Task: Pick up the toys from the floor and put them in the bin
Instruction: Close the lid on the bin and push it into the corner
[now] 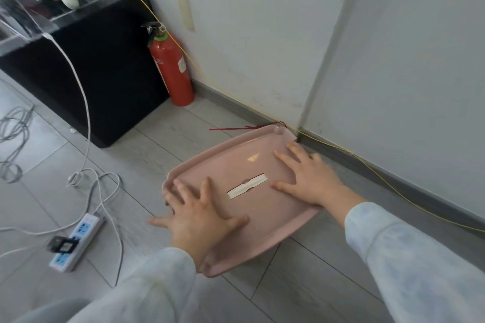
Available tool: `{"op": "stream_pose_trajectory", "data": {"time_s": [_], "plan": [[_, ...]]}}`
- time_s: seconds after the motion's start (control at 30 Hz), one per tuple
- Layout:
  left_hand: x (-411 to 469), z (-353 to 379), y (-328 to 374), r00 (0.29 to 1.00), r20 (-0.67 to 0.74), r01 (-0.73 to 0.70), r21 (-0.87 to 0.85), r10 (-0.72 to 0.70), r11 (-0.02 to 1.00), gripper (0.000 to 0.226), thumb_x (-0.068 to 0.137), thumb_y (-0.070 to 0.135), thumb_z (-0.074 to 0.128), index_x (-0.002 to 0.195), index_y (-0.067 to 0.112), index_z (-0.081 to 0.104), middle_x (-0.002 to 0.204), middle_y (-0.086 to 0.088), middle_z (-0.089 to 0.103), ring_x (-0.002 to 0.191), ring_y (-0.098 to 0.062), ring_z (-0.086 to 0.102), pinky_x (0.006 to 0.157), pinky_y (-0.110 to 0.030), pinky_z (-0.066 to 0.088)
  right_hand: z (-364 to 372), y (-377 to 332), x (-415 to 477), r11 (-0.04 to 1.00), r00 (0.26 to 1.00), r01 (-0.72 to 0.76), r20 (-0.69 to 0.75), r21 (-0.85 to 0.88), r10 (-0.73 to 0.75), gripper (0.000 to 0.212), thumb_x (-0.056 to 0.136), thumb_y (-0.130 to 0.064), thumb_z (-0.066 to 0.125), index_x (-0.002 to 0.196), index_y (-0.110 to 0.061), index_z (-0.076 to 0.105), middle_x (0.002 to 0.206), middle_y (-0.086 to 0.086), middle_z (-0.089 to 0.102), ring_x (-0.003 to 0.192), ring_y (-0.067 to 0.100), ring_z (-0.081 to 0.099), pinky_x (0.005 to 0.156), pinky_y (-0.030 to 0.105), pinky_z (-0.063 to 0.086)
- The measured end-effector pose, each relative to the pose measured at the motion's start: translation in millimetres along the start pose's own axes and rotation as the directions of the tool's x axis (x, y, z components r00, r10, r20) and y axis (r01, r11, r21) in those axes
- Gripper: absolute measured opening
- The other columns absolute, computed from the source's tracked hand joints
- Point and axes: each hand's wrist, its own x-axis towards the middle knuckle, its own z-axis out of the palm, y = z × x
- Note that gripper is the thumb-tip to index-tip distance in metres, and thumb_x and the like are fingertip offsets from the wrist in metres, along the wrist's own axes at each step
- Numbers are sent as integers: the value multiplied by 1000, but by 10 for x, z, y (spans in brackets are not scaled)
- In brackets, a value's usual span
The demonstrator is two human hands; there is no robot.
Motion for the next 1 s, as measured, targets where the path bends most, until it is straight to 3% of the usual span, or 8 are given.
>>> {"op": "stream_pose_trajectory", "data": {"time_s": [0.07, 0.13, 0.23, 0.3, 0.6, 0.73, 0.83, 1.0], "plan": [[17, 52, -30, 994, 62, 92, -106, -86, 990, 140, 35, 104, 46, 148, 46, -12, 155, -12, -34, 141, -57, -17, 100, -82, 18, 10, -4, -24, 1000, 1000, -12, -5, 5, 12, 93, 65, -98, 18, 147, -61, -5, 164, -18, -7, 130, 35, 31, 109, 51, 38], [79, 93, -33, 988, 100, 133, -152, -119, 979, 148, 30, 104, 47, 148, 44, -19, 147, -18, -45, 138, -65, -12, 113, -72, 10, 0, -4, -30, 1000, 1000, -16, -9, 21, 16, 93, 66, -98, 20, 147, -60, -4, 164, -18, -5, 130, 35, 31, 108, 51, 40], [140, 128, -41, 991, 93, 111, -184, -95, 977, 151, 26, 106, 46, 148, 45, -19, 150, -17, -41, 138, -60, 9, 117, -57, 19, -16, 22, -1, 999, 1000, -15, 7, 52, 15, 93, 69, -96, 28, 149, -59, 0, 164, -17, -2, 132, 37, 30, 111, 50, 36], [155, 132, -81, 996, 60, 74, -206, -63, 976, 149, 26, 105, 47, 148, 47, -16, 153, -12, -38, 139, -55, 13, 116, -50, 24, -13, 43, 27, 998, 1000, -9, 8, 61, 9, 94, 68, -96, 29, 149, -57, 1, 164, -16, -1, 132, 39, 31, 113, 49, 34], [307, 43, 103, 987, 47, -143, -187, 155, 972, 139, 37, 100, 56, 148, 54, -15, 155, -5, -37, 140, -51, 10, 114, -48, 29, 42, 273, -261, 982, 986, -160, -31, 98, 163, 96, 72, -93, 34, 153, -51, 3, 163, -15, -1, 131, 41, 32, 111, 45, 35], [415, 67, 438, 959, 52, -268, -145, 277, 953, 137, 38, 101, 53, 149, 54, -13, 155, -5, -40, 144, -50, 2, 117, -49, 20, 127, 537, -566, 951, 955, -287, -47, 119, 294, 98, 71, -95, 28, 153, -48, 3, 162, -13, -1, 134, 43, 30, 112, 46, 34], [481, 118, 757, 927, 39, -370, -54, 373, 927, 138, 38, 104, 46, 151, 50, -10, 156, -14, -37, 149, -45, -5, 118, -48, 11, 132, 692, -846, 927, 929, -352, -72, 131, 363, 95, 78, -89, 33, 156, -40, 8, 164, -5, 3, 146, 33, 20, 116, 44, 27], [516, 194, 1313, 855, 57, -516, -11, 516, 857, 135, 35, 105, 47, 149, 57, -6, 159, -9, -32, 148, -45, 2, 117, -48, 17, 239, 968, -1316, 844, 844, -499, -112, 197, 525, 98, 76, -89, 29, 156, -35, 12, 164, 3, 7, 151, 21, 12, 116, 42, 25]]}}
